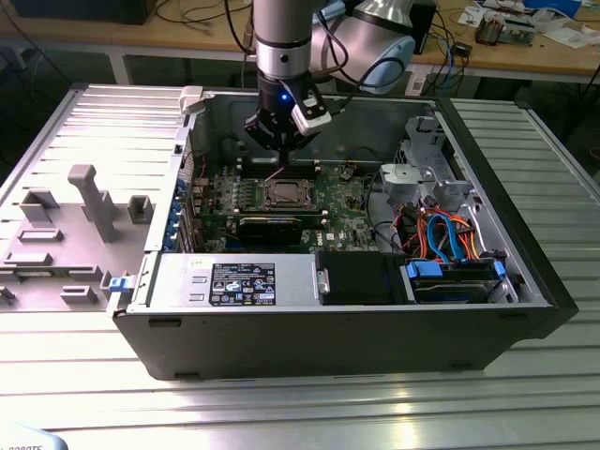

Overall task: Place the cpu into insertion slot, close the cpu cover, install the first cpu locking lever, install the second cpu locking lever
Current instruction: 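Install the first cpu locking lever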

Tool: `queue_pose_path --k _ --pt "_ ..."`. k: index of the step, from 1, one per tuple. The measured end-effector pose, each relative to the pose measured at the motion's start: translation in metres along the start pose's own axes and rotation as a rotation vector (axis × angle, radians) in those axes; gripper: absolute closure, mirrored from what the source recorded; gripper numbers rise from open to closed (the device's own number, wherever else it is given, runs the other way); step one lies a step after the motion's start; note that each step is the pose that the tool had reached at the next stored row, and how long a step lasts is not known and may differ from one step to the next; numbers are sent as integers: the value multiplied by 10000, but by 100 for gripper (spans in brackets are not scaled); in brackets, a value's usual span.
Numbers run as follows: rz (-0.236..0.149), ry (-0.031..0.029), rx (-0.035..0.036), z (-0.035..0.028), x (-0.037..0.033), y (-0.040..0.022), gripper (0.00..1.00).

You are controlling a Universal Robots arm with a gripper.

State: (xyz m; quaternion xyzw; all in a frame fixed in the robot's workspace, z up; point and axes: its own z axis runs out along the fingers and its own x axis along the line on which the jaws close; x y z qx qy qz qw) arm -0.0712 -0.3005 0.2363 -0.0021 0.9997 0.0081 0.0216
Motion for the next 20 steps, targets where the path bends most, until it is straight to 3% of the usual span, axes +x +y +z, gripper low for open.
queue_pose_path --k 6,9,14,18,20 --pt "0 1 1 38 -49 -1 89" --pt "2 -1 0 39 -45 -1 89" --pt "-48 -36 -2 36 41 1 89" --pt "-133 -36 -4 35 33 7 89" --pt "-135 -37 -5 38 -7 17 89"
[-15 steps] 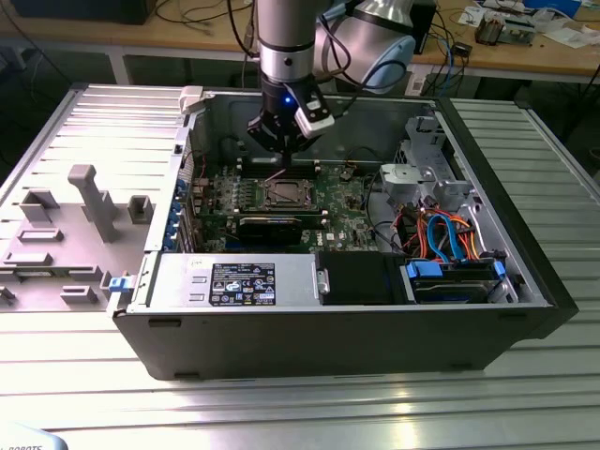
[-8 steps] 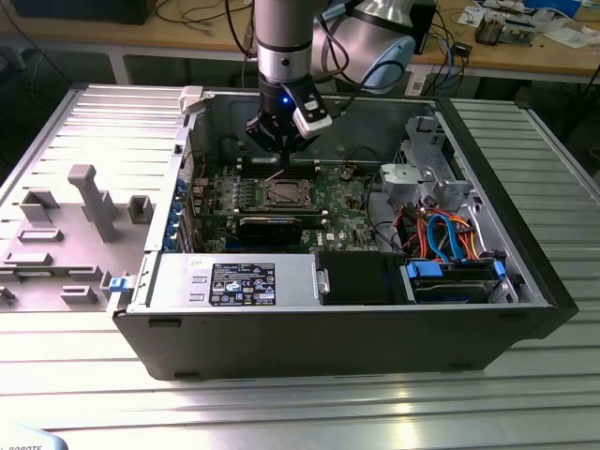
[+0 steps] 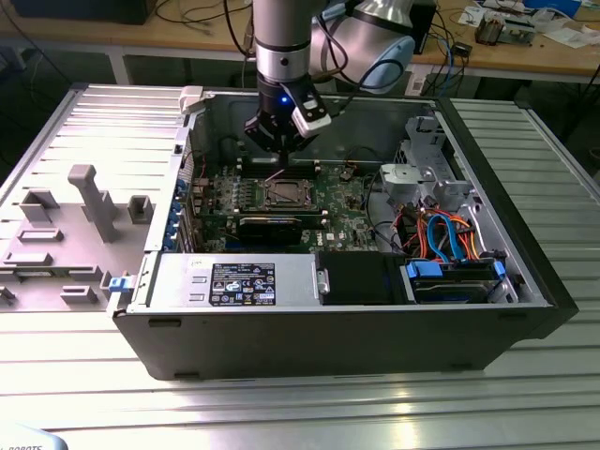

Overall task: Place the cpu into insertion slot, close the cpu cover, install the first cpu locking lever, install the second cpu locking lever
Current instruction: 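Install the first cpu locking lever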

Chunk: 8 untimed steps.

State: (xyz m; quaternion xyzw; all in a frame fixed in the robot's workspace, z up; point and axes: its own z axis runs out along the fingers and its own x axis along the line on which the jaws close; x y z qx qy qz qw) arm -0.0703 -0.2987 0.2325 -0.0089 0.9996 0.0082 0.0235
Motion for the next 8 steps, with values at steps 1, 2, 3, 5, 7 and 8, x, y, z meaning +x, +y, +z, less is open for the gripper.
queue_pose_path --k 1,2,3,5,7,8 --pt "0 0 0 2 -17 3 89" --pt "-2 0 -1 4 -30 5 89" --pt "-2 0 -1 5 -40 7 89" --pt "-4 1 0 8 -57 11 89" --pt "-5 0 -1 12 -74 18 89" --pt "-5 -1 -1 18 -86 24 89"
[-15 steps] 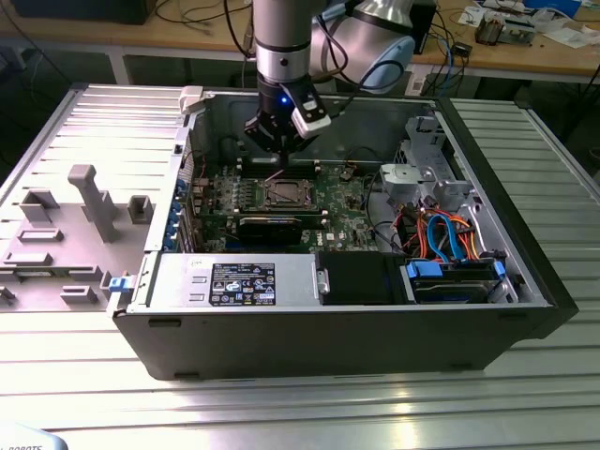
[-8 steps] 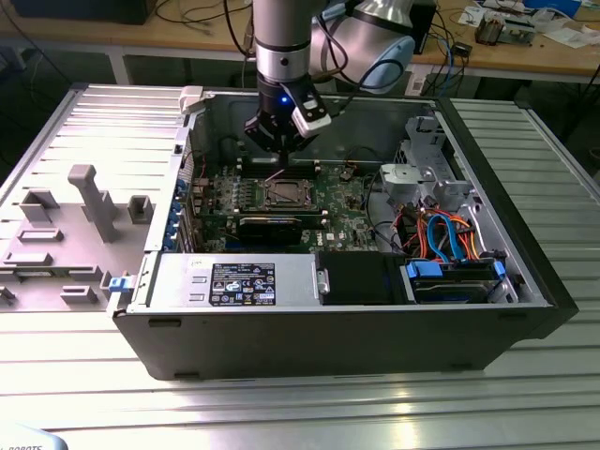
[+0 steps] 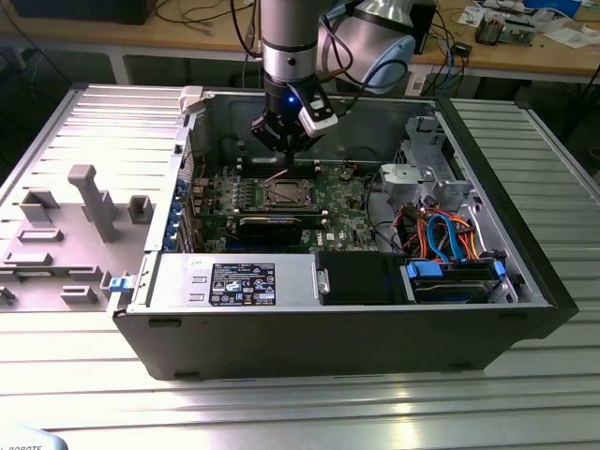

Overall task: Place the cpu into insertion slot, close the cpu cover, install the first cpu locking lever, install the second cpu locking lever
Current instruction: 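Install the first cpu locking lever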

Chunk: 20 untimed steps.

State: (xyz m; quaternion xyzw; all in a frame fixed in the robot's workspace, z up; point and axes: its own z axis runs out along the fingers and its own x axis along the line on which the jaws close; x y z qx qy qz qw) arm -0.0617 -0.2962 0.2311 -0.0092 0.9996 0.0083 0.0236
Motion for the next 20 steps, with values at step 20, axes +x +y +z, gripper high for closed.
queue_pose_path --k 20 --pt "-1 0 12 158 -87 -2 89"
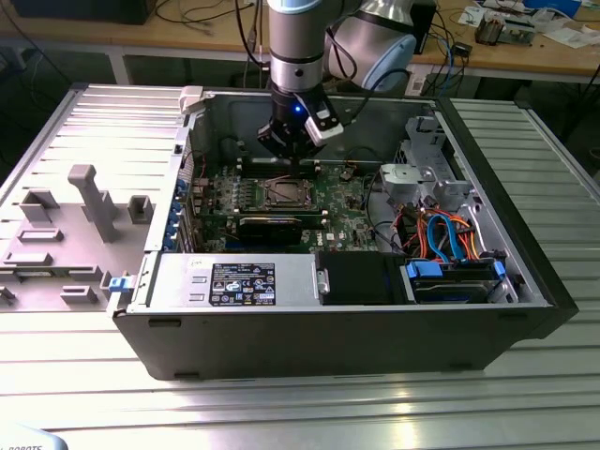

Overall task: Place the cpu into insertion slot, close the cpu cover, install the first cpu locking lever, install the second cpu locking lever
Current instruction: 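Install the first cpu locking lever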

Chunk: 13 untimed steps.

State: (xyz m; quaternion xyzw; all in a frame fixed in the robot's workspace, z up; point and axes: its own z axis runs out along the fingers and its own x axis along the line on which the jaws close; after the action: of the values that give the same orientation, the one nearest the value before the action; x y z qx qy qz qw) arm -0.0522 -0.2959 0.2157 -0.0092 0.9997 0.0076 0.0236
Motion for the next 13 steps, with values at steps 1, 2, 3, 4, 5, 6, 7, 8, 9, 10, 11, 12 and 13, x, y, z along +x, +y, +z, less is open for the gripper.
queue_pose_path --k 1,2,3,4,5,6,7,8,9,10,11,12,13 --pt "0 0 1 7 -3 0 89" --pt "0 0 1 13 -6 0 89" --pt "0 1 2 21 -10 -1 89" --pt "0 1 2 27 -13 -1 89" --pt "1 1 3 38 -17 -1 89" --pt "0 1 3 54 -23 -1 89" --pt "0 1 3 71 -29 -2 89" --pt "0 1 3 81 -32 -2 89" --pt "0 1 3 87 -34 -2 89" --pt "0 1 3 95 -36 -2 89" --pt "0 1 3 100 -38 -2 89" --pt "0 0 3 104 -40 -3 89" --pt "1 1 5 104 -40 -3 89"
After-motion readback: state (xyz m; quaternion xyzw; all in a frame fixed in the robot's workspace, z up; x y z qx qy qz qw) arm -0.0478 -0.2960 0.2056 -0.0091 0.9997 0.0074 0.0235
